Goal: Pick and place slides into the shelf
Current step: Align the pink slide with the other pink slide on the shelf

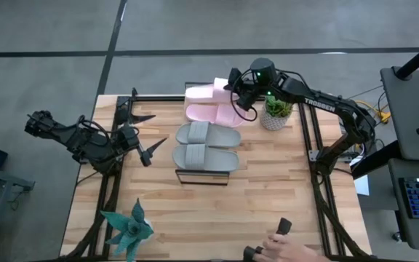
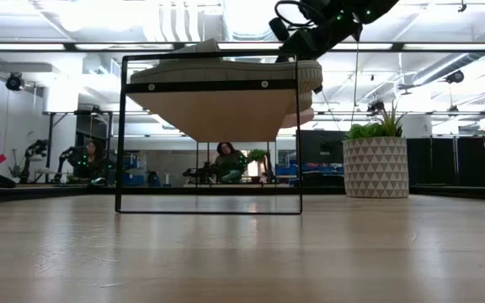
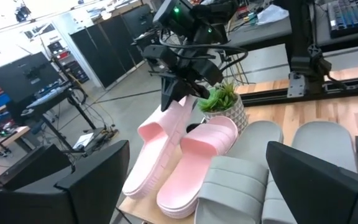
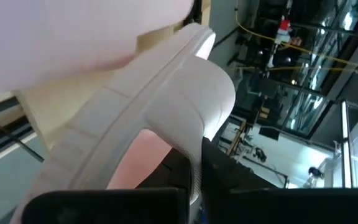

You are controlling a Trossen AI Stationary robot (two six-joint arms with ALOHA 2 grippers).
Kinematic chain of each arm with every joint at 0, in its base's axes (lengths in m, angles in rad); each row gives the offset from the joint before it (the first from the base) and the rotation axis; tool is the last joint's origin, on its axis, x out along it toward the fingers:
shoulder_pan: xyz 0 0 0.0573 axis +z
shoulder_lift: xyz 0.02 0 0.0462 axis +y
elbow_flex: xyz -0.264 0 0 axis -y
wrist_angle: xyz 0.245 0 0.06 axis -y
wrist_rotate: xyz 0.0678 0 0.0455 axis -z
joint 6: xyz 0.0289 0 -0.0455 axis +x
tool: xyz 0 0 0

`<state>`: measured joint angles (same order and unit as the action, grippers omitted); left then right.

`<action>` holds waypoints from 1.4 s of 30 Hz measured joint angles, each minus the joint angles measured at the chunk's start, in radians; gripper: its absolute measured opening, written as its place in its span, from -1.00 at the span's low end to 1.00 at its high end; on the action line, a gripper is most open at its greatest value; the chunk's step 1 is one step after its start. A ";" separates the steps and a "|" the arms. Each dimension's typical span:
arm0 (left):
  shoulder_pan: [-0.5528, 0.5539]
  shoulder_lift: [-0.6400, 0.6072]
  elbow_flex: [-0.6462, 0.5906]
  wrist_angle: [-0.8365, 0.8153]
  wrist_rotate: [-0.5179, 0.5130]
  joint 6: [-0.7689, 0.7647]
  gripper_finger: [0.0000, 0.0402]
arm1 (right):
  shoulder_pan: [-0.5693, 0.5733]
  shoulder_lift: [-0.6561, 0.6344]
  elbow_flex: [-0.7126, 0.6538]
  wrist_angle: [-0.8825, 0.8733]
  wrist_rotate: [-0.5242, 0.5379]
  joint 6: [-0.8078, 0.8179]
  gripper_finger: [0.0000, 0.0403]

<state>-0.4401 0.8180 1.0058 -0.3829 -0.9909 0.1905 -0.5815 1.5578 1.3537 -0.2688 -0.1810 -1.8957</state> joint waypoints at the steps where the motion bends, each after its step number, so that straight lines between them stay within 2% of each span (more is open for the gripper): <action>1: 0.000 0.000 0.000 -0.001 -0.008 0.000 0.80 | -0.003 0.001 0.000 -0.006 -0.006 -0.012 -0.96; 12: 0.000 0.020 0.000 0.000 -0.019 0.000 0.80 | -0.040 0.046 0.003 -0.021 -0.016 -0.041 -0.96; 22: 0.000 0.039 0.000 0.008 -0.038 0.001 0.80 | -0.054 0.075 0.022 0.003 0.032 -0.083 -0.96; 37: 0.000 0.047 0.002 0.007 -0.039 0.007 0.80 | -0.055 0.114 0.027 -0.030 0.048 -0.006 -0.95; 42: 0.000 0.047 0.002 0.007 -0.039 0.006 0.80 | -0.056 0.118 0.028 -0.031 0.061 0.077 -0.83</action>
<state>-0.4400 0.8650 1.0073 -0.3755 -1.0298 0.1967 -0.6373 1.6760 1.3819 -0.2994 -0.1202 -1.8191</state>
